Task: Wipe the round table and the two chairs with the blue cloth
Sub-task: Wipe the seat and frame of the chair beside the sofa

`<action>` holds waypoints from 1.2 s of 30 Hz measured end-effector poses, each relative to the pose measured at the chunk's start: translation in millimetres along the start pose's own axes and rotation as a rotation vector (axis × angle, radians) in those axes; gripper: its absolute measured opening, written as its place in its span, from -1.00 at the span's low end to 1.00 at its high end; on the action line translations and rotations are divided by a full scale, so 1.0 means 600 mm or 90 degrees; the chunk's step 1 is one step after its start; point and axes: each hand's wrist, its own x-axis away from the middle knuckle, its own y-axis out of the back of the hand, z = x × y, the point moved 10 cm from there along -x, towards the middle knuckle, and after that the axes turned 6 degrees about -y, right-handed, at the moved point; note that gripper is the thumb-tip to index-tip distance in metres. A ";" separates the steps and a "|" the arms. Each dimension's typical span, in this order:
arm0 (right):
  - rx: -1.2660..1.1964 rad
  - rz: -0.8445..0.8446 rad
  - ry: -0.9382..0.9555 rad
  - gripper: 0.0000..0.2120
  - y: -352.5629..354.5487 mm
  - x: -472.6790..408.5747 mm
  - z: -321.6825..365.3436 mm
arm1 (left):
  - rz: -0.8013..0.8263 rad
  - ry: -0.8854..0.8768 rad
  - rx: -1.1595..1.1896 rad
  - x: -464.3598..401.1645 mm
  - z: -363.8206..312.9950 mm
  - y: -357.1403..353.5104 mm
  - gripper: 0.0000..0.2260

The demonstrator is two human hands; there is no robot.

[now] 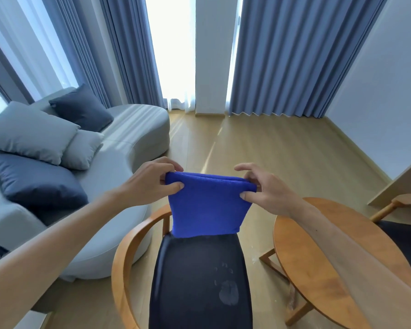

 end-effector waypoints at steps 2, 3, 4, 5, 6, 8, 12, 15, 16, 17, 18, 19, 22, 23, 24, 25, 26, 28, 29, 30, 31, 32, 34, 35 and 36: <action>-0.005 -0.007 -0.016 -0.68 0.001 -0.004 0.001 | -0.022 0.027 0.044 0.004 0.011 0.002 -0.95; -0.018 -0.012 -0.026 -0.75 0.001 -0.005 0.001 | -0.033 0.041 0.070 0.008 0.016 0.003 -0.93; -0.041 -0.018 -0.040 -0.80 0.000 -0.007 -0.001 | -0.046 0.054 0.099 0.011 0.020 0.005 -0.90; -0.073 -0.024 -0.056 -0.84 -0.002 -0.007 -0.004 | -0.065 0.059 0.122 0.015 0.021 0.006 -0.85; -0.109 -0.027 -0.074 -0.87 -0.007 -0.007 -0.008 | -0.089 0.058 0.133 0.018 0.020 0.008 -0.82; -0.161 -0.033 -0.105 -0.90 -0.018 -0.007 -0.017 | -0.140 0.063 0.131 0.025 0.023 0.013 -0.76; -0.196 -0.083 -0.153 -0.92 -0.033 -0.007 -0.035 | -0.136 0.114 0.119 0.034 0.048 -0.006 -0.72; -0.228 -0.131 -0.168 -0.91 -0.034 -0.010 -0.036 | -0.144 0.161 0.158 0.040 0.069 -0.028 -0.73; -0.247 -0.141 -0.170 -0.90 -0.035 -0.011 -0.036 | -0.160 0.178 0.199 0.040 0.075 -0.033 -0.74; -0.273 -0.149 -0.172 -0.90 -0.035 -0.011 -0.037 | -0.181 0.194 0.262 0.041 0.081 -0.037 -0.76; -0.308 -0.156 -0.172 -0.89 -0.034 -0.010 -0.037 | -0.205 0.209 0.351 0.042 0.086 -0.041 -0.78; -0.352 -0.163 -0.171 -0.89 -0.031 -0.010 -0.038 | -0.216 0.216 0.454 0.045 0.088 -0.046 -0.77; -0.481 -0.181 -0.180 -0.88 -0.023 -0.011 -0.043 | -0.063 0.189 0.644 0.050 0.071 -0.101 -0.62; -0.497 -0.187 -0.186 -0.88 -0.020 -0.011 -0.045 | -0.004 0.185 0.646 0.057 0.066 -0.123 -0.65; -0.498 -0.192 -0.193 -0.89 -0.017 -0.012 -0.047 | 0.019 0.192 0.628 0.063 0.069 -0.138 -0.70; -0.490 -0.194 -0.199 -0.89 -0.015 -0.011 -0.050 | 0.011 0.204 0.614 0.066 0.077 -0.143 -0.73; -0.474 -0.196 -0.205 -0.90 -0.013 -0.009 -0.054 | -0.008 0.215 0.607 0.066 0.083 -0.140 -0.75; -0.435 -0.196 -0.218 -0.89 -0.009 -0.004 -0.065 | -0.029 0.205 0.599 0.060 0.085 -0.123 -0.77; -0.419 -0.195 -0.225 -0.88 -0.008 0.000 -0.072 | -0.024 0.190 0.585 0.056 0.081 -0.111 -0.77; -0.406 -0.194 -0.232 -0.88 -0.008 0.002 -0.078 | -0.016 0.175 0.563 0.050 0.075 -0.100 -0.78; -0.392 -0.192 -0.236 -0.87 -0.009 0.004 -0.082 | -0.005 0.162 0.535 0.046 0.070 -0.091 -0.79; -0.373 -0.190 -0.239 -0.86 -0.009 0.005 -0.085 | 0.009 0.151 0.504 0.041 0.065 -0.083 -0.80; -0.313 -0.162 -0.247 -0.80 -0.015 0.004 -0.087 | 0.036 0.133 0.429 0.033 0.053 -0.069 -0.79; -0.278 -0.115 -0.260 -0.75 -0.024 0.001 -0.087 | 0.053 0.121 0.378 0.028 0.046 -0.063 -0.79; -0.243 -0.043 -0.278 -0.68 -0.039 -0.001 -0.088 | 0.076 0.102 0.318 0.024 0.037 -0.058 -0.80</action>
